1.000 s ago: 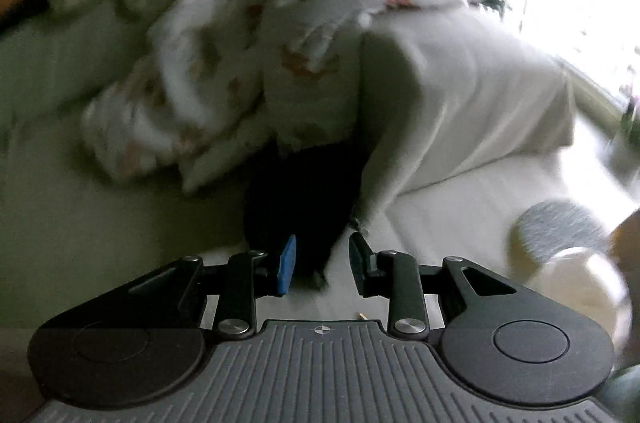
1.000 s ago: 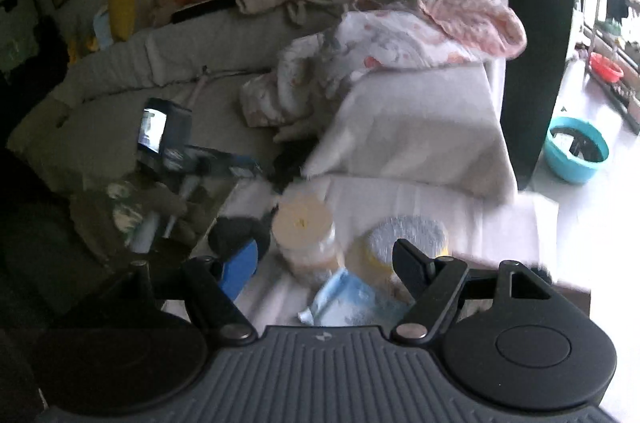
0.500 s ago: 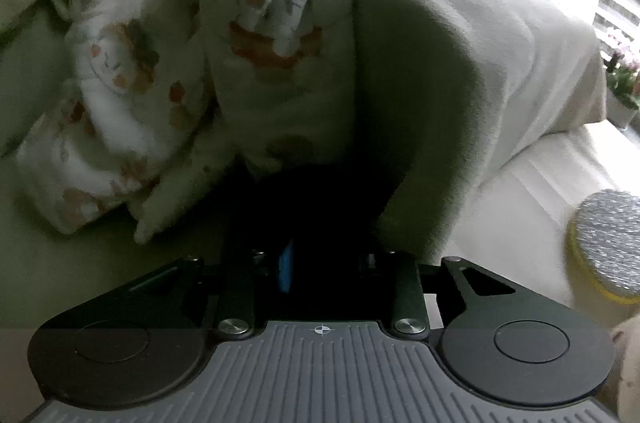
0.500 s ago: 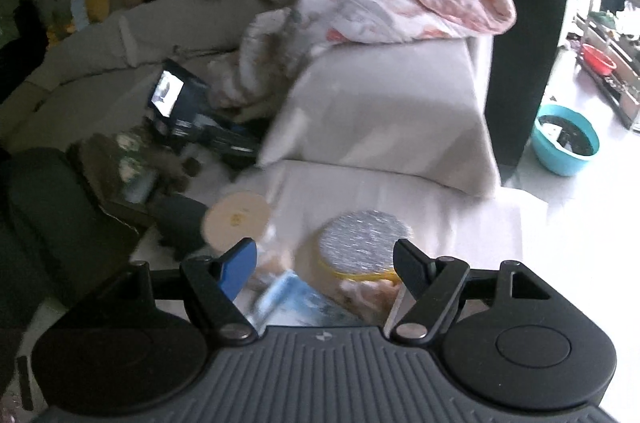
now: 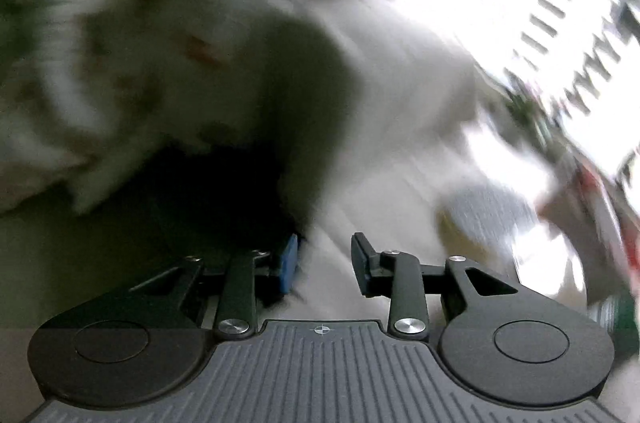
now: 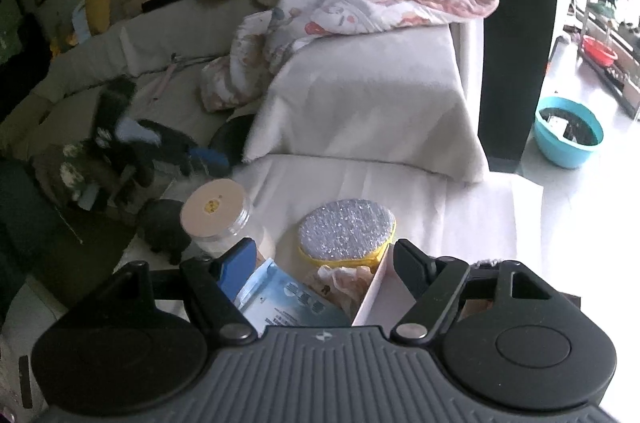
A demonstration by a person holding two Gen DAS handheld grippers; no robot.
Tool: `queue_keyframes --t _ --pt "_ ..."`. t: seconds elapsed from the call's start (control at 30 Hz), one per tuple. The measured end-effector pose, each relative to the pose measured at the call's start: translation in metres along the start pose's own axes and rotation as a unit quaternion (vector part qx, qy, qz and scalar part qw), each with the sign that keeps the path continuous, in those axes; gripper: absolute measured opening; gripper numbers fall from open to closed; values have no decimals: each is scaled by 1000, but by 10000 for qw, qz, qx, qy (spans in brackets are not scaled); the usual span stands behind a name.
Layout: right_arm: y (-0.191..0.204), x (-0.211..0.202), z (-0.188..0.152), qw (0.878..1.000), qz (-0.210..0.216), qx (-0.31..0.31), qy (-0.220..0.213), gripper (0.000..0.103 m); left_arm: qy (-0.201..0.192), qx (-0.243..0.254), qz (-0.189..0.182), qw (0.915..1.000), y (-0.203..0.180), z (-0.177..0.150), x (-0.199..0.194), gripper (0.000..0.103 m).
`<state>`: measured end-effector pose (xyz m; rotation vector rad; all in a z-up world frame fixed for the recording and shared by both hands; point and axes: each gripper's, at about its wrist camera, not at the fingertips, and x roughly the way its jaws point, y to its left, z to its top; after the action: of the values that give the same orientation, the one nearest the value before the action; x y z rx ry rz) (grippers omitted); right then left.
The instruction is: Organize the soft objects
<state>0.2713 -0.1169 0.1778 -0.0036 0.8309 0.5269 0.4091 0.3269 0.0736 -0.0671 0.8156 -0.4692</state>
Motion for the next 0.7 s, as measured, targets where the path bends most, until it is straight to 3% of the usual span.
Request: queue_keyframes --t 0.07,0.1,0.17,0.33,0.43,0.5,0.6,0.7 --pt "-3 2 -2 9999 47 89 10 76 -311 -679 490 9960 24 7 -5 33" --pt "-4 3 -3 9999 71 120 21 76 -374 -1079 791 9903 38 8 -4 33" --pt "-6 6 -4 9997 110 190 55 76 -349 -1718 1020 9792 60 5 3 33" --pt "-7 7 -6 9996 116 214 121 76 -337 -2574 658 9635 86 -11 24 33" --pt "-7 7 -7 9996 114 224 148 76 -316 -2937 -23 9554 84 -20 42 33" --pt "-8 9 -7 9994 130 249 184 76 -178 -2913 -182 9563 74 -21 57 35" --pt "-9 14 -9 9991 160 310 253 76 48 -2538 -200 9670 59 -12 77 40" --pt "-10 16 -11 9989 173 354 267 76 239 -2645 -179 9639 55 -5 88 39"
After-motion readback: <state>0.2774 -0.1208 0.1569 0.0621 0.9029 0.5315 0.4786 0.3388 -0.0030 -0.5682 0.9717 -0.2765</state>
